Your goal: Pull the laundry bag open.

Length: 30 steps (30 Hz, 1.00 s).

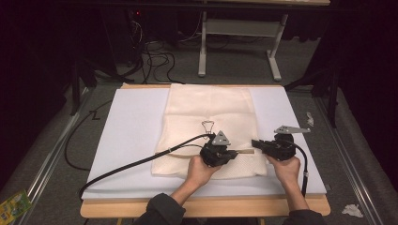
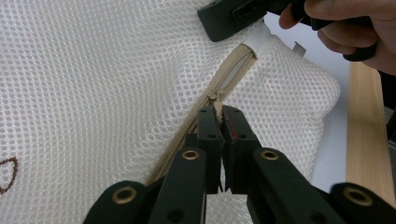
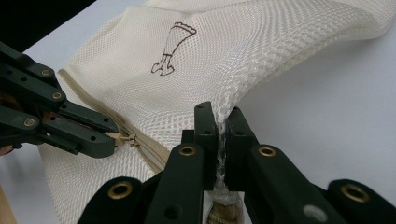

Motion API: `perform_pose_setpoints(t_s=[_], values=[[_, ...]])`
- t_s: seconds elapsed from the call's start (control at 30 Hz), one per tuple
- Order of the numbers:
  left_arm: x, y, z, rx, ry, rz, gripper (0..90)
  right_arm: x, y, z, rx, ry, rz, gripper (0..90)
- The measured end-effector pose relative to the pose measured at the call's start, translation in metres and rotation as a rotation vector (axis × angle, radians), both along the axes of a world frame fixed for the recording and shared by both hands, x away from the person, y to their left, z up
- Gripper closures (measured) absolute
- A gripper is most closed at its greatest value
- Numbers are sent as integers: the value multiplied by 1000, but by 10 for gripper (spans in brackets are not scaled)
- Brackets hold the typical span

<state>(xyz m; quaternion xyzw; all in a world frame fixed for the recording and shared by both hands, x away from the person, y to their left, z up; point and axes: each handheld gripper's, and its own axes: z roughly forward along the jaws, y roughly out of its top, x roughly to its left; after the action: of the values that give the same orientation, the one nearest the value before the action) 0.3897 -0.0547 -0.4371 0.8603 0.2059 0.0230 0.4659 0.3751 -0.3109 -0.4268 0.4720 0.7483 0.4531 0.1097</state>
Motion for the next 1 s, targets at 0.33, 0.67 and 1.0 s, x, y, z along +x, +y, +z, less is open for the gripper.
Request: perform_pose_setpoints(t_s=[0.33, 0.67, 1.0], values=[[0, 1, 1, 7, 11, 4, 869, -1, 0, 1, -12, -5, -2, 877], [-2, 4, 4, 25, -1, 11, 870, -2, -1, 1, -12, 1, -8, 877], [-3, 12, 5, 10, 5, 27, 871, 0, -4, 0, -8, 8, -8, 877]])
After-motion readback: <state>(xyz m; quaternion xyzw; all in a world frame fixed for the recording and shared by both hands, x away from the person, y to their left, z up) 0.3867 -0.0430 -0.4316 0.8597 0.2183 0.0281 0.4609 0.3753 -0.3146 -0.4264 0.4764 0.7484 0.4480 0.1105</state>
